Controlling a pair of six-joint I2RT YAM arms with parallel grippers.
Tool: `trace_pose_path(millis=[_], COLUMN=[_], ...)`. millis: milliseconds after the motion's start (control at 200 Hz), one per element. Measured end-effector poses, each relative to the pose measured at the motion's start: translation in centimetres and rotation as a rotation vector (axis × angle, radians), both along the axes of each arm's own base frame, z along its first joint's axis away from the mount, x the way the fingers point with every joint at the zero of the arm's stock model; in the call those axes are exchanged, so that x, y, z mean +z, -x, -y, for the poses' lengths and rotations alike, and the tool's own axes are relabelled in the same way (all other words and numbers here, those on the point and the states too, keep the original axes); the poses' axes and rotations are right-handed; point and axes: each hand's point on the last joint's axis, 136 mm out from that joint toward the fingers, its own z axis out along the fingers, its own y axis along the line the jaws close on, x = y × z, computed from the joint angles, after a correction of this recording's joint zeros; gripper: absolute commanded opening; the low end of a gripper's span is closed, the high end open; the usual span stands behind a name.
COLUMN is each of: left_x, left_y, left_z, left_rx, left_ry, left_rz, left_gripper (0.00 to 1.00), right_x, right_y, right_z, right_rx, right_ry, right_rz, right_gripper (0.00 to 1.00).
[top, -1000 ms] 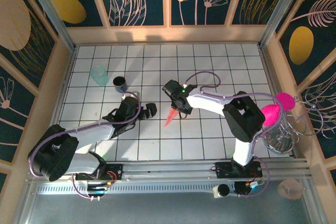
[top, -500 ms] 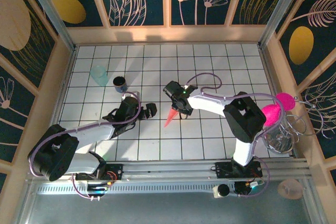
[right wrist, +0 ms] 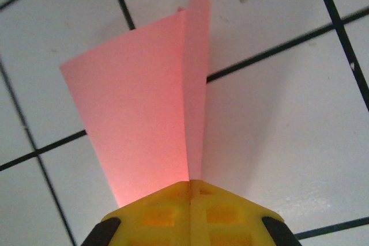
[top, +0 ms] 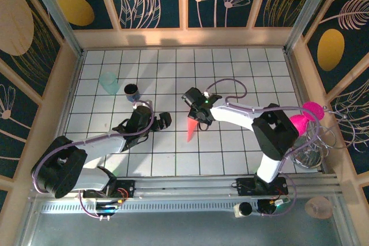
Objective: Fold a paper plane with a square sheet of paper (pick it up from the middle)
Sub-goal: Turn over a paper plane at the center of the table.
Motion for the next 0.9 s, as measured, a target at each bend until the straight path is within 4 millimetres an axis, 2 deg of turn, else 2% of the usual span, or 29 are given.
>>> trace_pose_path(millis=[100, 245, 360, 471, 621, 736, 896], left_x=[0.7, 3.5, 5.3, 5.9, 5.7, 5.3, 3.6], left_y=[-0.3, -1.0, -1.4, -1.5, -1.3, -1.2, -1.1], left_z=[-0.3, -1.0, -1.6, -1.8, -1.9, -1.6, -1.0], left_rx=[0.018, 0.067, 0.102, 0.125, 0.150, 0.156, 0.155], left_ry=[0.018, 0.066, 0.093, 0.110, 0.136, 0.161, 0.179], left_rz=[0.014, 0.084, 0.133, 0.146, 0.118, 0.091, 0.027], left_gripper=[0.99, 0.98, 0.97, 0.94, 0.90, 0.87, 0.80], right_x=[2.6, 6.8, 7.9, 7.6, 5.6, 3.6, 1.1], right_y=[-1.1, -2.8, -3.2, -2.5, -1.0, -0.2, 0.4], right_z=[-0.9, -3.1, -4.9, -6.4, -8.2, -8.1, -7.3], right_rx=[0.083, 0.229, 0.340, 0.439, 0.545, 0.572, 0.564], right_ry=[-0.080, -0.261, -0.390, -0.498, -0.629, -0.697, -0.743], right_rz=[0.091, 0.226, 0.279, 0.281, 0.240, 0.191, 0.130], right_gripper=[0.00, 0.00, 0.00, 0.00, 0.00, 0.00, 0.00])
